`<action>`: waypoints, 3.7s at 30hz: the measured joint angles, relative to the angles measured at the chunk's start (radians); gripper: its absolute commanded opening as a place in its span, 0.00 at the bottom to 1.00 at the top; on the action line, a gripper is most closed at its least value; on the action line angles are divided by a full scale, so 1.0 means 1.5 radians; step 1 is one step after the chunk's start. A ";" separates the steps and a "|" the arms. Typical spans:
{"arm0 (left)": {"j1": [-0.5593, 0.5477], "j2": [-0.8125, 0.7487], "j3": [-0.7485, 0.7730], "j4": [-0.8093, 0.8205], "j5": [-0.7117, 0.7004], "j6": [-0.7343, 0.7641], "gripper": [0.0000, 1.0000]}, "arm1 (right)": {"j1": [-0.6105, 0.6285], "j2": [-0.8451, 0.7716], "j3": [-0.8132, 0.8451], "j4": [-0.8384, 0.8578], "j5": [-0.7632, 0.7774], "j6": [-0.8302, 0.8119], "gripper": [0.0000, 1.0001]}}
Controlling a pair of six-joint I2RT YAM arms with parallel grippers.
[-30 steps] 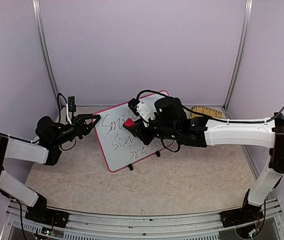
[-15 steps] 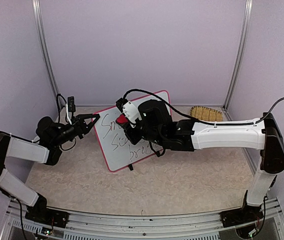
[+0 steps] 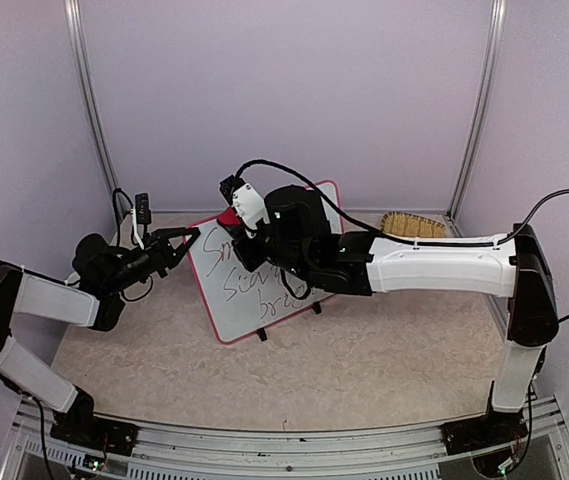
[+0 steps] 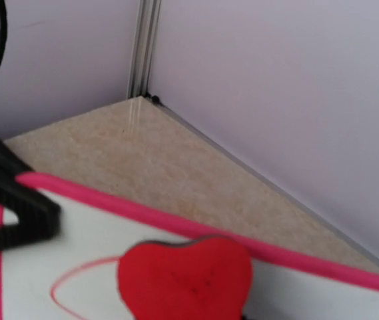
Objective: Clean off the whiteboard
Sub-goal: Hold the whiteboard at the center of the board, then erase the whiteboard at the center of the board.
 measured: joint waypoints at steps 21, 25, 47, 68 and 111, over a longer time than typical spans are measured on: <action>0.000 0.000 0.000 -0.007 -0.012 0.000 0.00 | 0.041 0.078 0.041 0.047 0.051 -0.018 0.27; 0.000 0.000 0.000 -0.009 -0.013 0.000 0.00 | 0.044 0.102 0.057 0.057 0.068 -0.034 0.27; 0.003 -0.001 0.000 -0.017 -0.025 -0.001 0.00 | 0.053 0.126 0.045 0.064 0.114 -0.053 0.26; 0.003 0.000 0.000 -0.020 -0.030 -0.003 0.00 | 0.061 0.126 0.000 0.071 0.123 -0.046 0.25; 0.003 0.011 0.003 -0.009 -0.031 -0.003 0.00 | 0.062 0.131 -0.004 0.075 0.154 -0.085 0.26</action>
